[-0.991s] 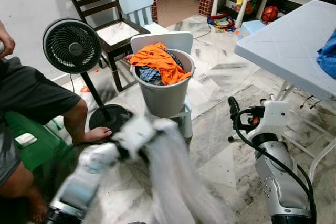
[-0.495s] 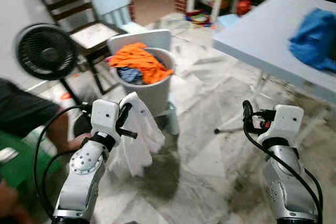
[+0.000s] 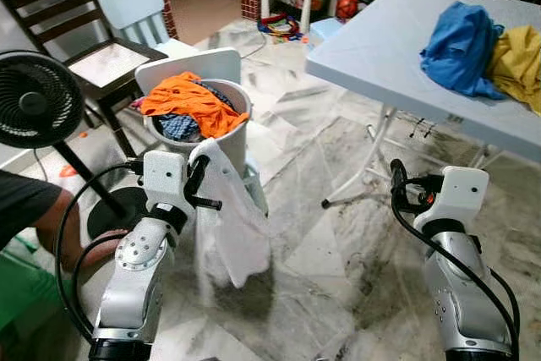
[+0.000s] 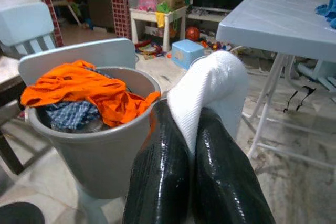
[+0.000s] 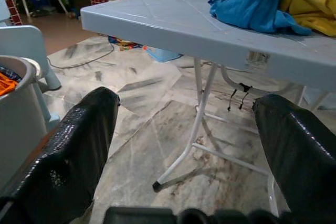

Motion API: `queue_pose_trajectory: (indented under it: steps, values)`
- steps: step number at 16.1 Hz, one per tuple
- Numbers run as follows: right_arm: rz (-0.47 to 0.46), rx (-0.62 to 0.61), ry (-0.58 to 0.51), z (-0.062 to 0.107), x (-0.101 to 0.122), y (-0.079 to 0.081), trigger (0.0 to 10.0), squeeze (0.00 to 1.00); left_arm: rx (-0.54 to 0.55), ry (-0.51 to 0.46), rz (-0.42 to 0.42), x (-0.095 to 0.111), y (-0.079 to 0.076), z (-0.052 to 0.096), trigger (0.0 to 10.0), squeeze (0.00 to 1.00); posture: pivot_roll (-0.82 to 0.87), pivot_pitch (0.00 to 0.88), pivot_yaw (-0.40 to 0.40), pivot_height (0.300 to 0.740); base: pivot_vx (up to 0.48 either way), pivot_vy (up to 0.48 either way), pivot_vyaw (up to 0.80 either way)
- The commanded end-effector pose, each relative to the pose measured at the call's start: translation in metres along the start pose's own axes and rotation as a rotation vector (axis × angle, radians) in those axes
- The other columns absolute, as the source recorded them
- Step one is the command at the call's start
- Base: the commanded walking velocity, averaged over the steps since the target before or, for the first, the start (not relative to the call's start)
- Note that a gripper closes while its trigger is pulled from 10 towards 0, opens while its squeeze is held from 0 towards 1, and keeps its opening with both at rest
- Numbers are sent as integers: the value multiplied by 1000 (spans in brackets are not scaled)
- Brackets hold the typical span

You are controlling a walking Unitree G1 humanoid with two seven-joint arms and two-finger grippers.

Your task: Hang hanger

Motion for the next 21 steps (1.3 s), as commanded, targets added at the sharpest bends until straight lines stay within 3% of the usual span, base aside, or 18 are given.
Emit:
queue_pose_trajectory:
  steps: [1,7,10,15,21]
  values:
    - [4,3,0,-1,0,1,10000,0,6,-15,-2,5,2,-2,10000,0,-30,63,19,740,0,0,-800]
    - [-1,16,-1,-4,0,4,10000,0,5,-21,56,6,0,-5,10000,0,-34,52,14,740,0,0,-800]
    - [-3,16,-3,-4,1,5,10000,0,-4,-21,47,7,-1,-5,10000,0,-34,52,15,740,0,0,-721]
    - [2,15,4,-4,-1,5,10000,0,-22,-14,58,5,-5,-6,10000,0,-37,51,14,740,0,0,0]
    - [4,14,1,-6,0,5,10000,0,-29,-15,62,6,-4,-7,10000,0,-35,48,15,740,0,-305,0]
Point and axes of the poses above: a point about 5 cm out from each wrist's last joint towards the gripper, its own z axis pointing back from the gripper into the wrist, its own x axis along the axis of the wrist's last joint, y = z × x, the point moved 2 cm from there along -z, pointing out of the wrist towards the gripper, and after that the axes turned 9 degrees about z, right-handed, at the moved point
